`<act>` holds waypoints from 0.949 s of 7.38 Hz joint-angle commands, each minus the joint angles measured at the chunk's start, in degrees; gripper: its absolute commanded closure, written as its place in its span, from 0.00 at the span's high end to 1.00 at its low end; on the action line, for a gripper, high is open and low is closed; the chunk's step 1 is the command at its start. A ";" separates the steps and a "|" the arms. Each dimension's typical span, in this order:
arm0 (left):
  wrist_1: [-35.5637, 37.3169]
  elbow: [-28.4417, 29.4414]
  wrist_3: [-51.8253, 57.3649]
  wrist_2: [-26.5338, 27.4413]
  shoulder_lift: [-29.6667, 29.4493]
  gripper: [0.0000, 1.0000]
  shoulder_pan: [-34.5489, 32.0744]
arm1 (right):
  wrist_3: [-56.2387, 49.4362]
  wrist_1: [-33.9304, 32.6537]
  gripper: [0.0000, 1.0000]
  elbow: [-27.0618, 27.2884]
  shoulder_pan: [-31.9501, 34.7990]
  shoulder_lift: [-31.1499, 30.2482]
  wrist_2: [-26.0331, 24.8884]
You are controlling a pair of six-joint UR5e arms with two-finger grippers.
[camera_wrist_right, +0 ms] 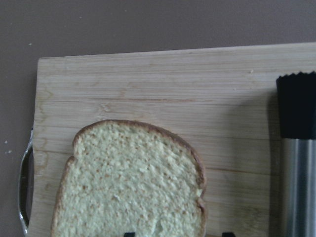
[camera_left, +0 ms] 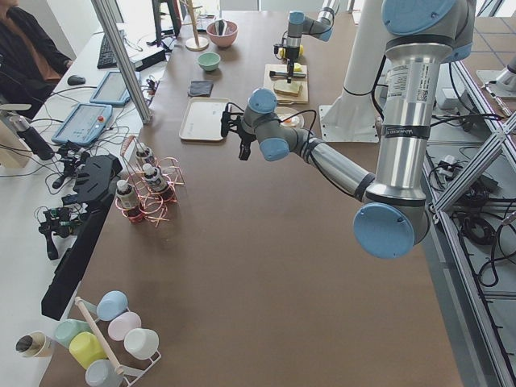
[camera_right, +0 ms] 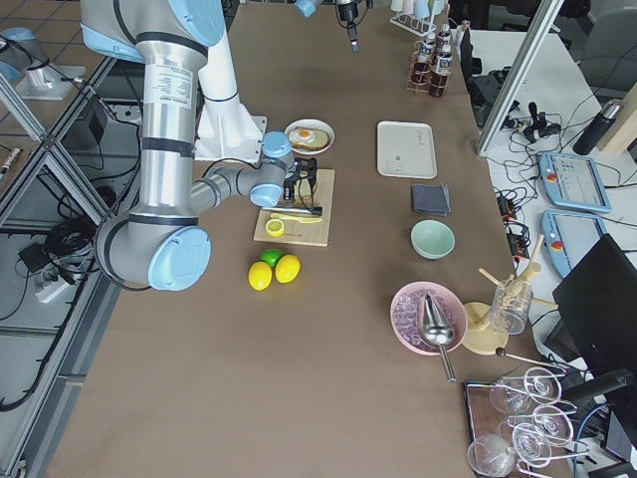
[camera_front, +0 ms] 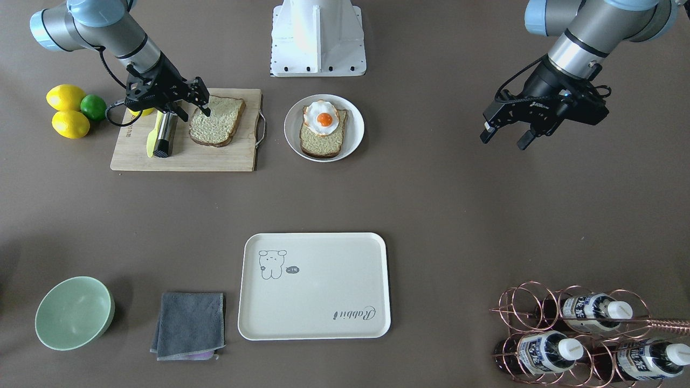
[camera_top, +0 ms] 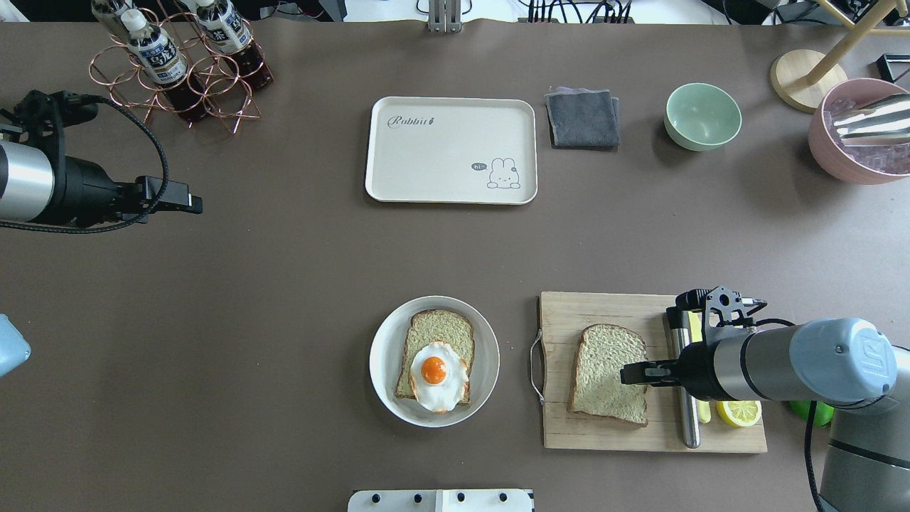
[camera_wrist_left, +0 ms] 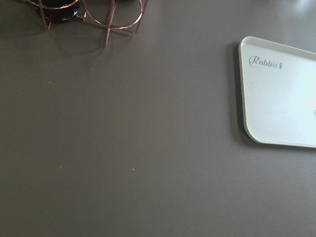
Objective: Make sandwich and place on tray
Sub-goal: 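Lower the right gripper and grasp the bread slice edge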
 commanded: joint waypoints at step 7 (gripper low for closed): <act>0.00 0.55 0.09 0.00 -0.26 0.97 0.00 | 4.83 0.09 0.00 2.03 0.92 2.57 -0.36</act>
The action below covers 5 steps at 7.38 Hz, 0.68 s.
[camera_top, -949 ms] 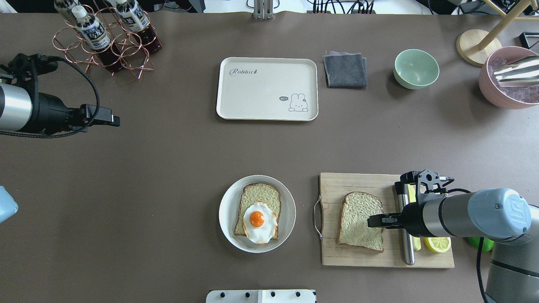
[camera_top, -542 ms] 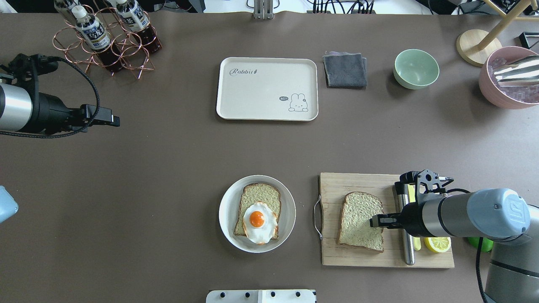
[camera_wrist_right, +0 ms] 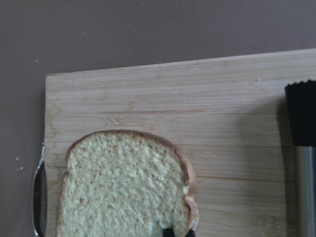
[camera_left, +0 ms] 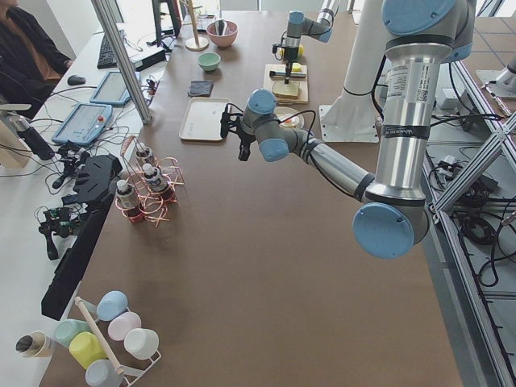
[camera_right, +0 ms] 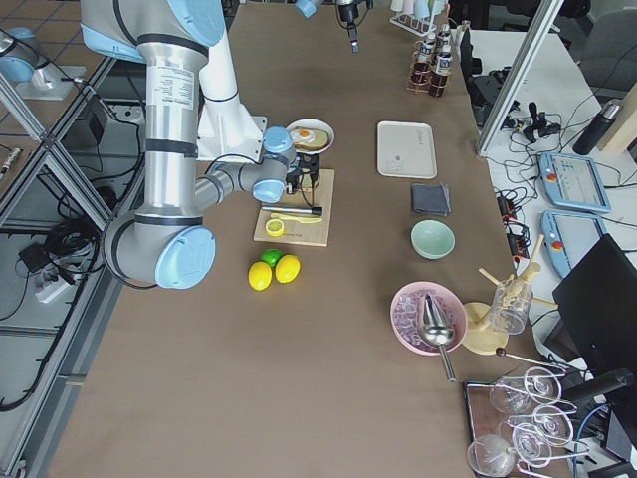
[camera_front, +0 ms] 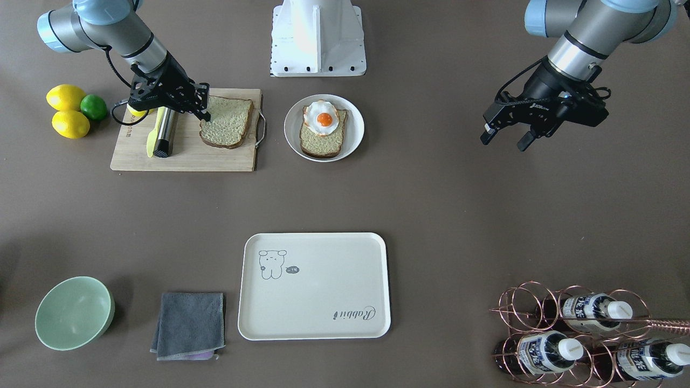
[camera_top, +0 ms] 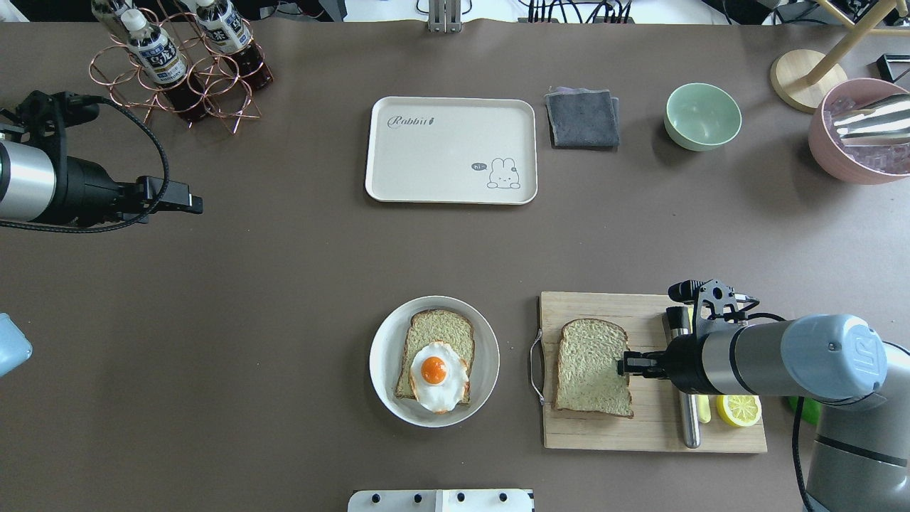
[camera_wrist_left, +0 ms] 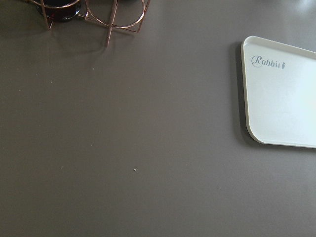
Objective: Make sandwich and place on tray
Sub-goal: 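Lower the right gripper and grasp the bread slice edge, then lift the bread slice and lay it on the egg-topped bread on the plate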
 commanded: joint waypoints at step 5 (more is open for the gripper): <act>0.00 0.51 0.17 0.00 -0.41 0.97 0.00 | 9.37 1.58 0.00 -0.17 3.67 14.54 4.96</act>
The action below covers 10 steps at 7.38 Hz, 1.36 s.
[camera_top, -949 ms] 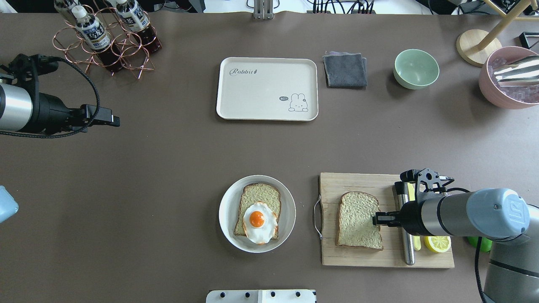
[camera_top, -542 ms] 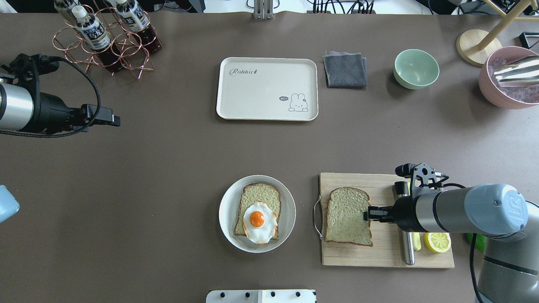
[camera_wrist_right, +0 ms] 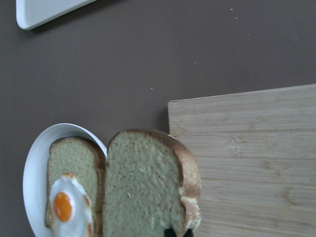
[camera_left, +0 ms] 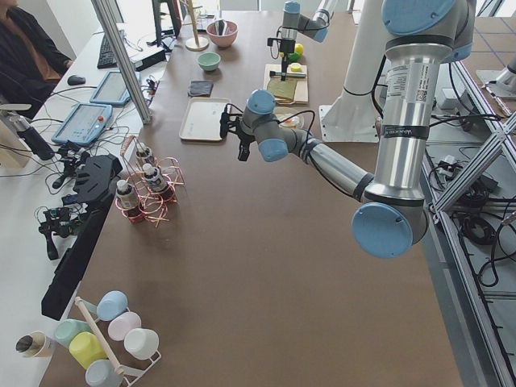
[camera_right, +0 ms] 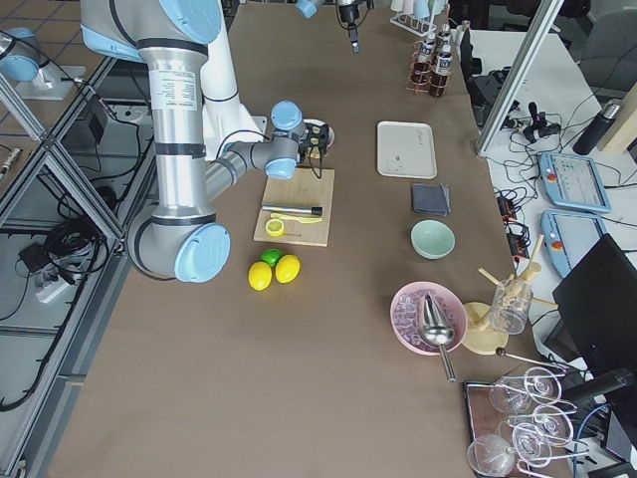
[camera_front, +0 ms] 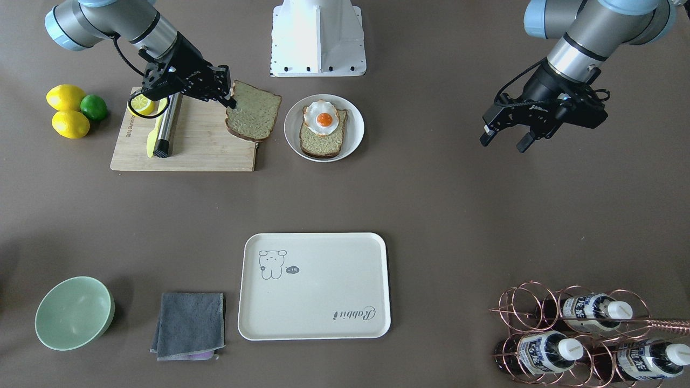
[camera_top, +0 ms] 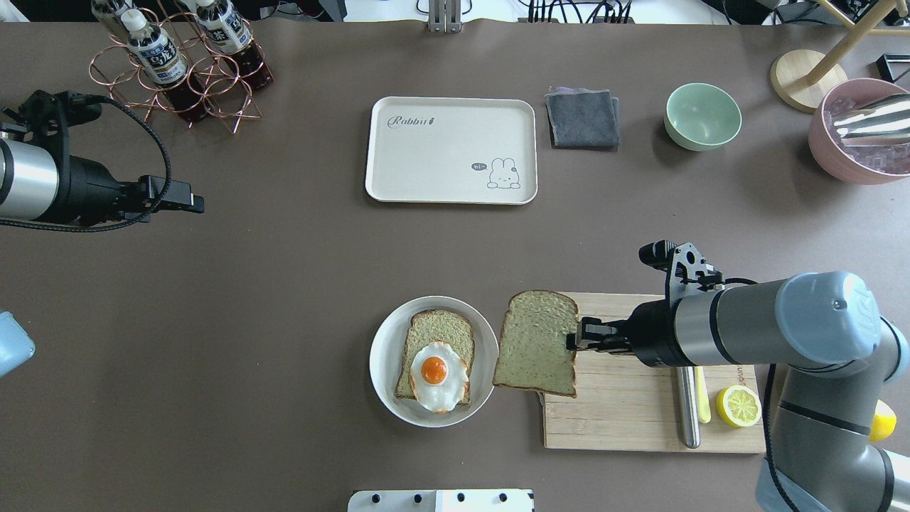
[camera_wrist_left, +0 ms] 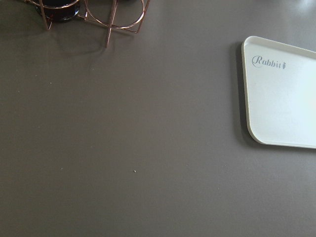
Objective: Make sandwich and place on tray
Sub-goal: 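Lift the bread slice and lay it on the egg-topped bread on the plate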
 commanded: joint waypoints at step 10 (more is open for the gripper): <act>-2.63 2.73 0.18 0.00 -0.52 0.97 0.00 | 6.06 0.37 0.00 -12.93 -9.69 16.71 -12.14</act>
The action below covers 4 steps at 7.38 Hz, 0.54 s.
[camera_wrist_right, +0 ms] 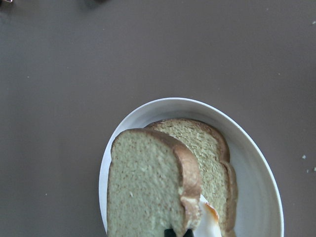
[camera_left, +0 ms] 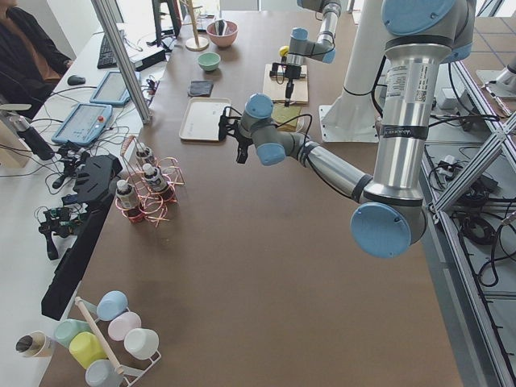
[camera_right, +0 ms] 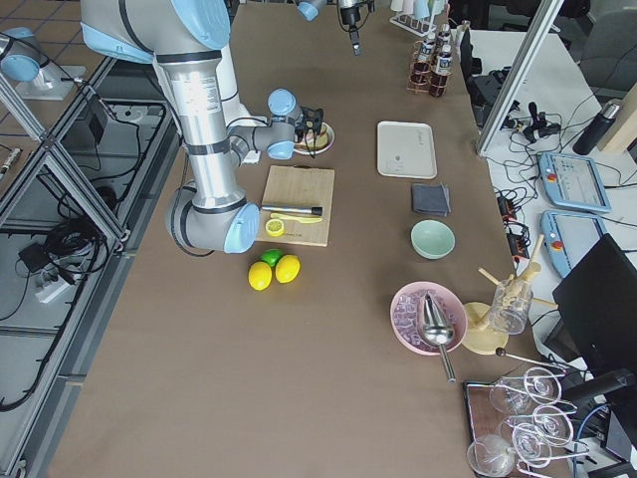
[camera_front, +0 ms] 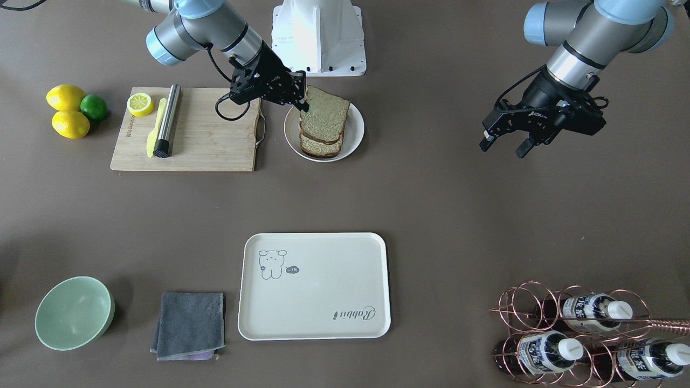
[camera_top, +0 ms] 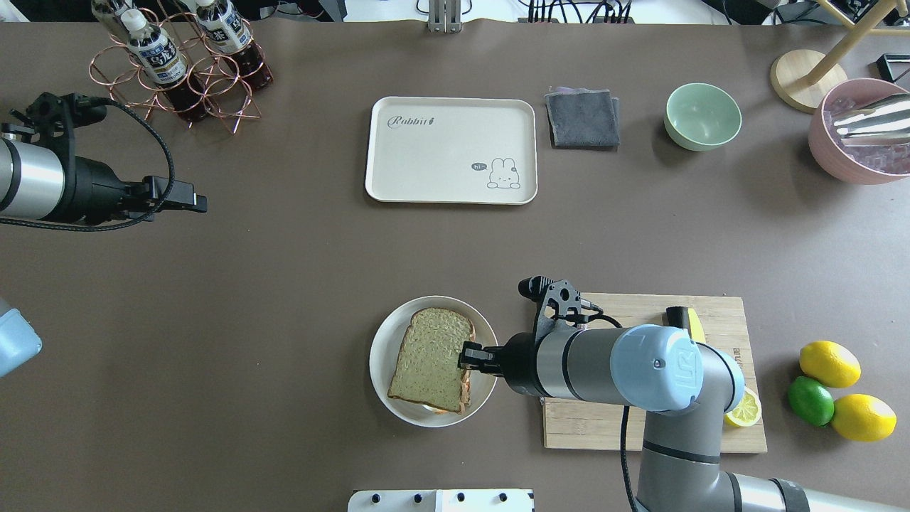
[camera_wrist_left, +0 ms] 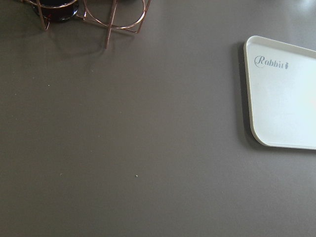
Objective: Make sandwich and place on tray
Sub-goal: 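Lift the bread slice and lay it on the egg-topped bread on the plate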
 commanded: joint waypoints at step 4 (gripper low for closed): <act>-0.29 1.16 0.00 0.00 -0.96 0.97 -0.05 | -0.01 0.09 0.99 -2.17 0.35 0.59 -0.17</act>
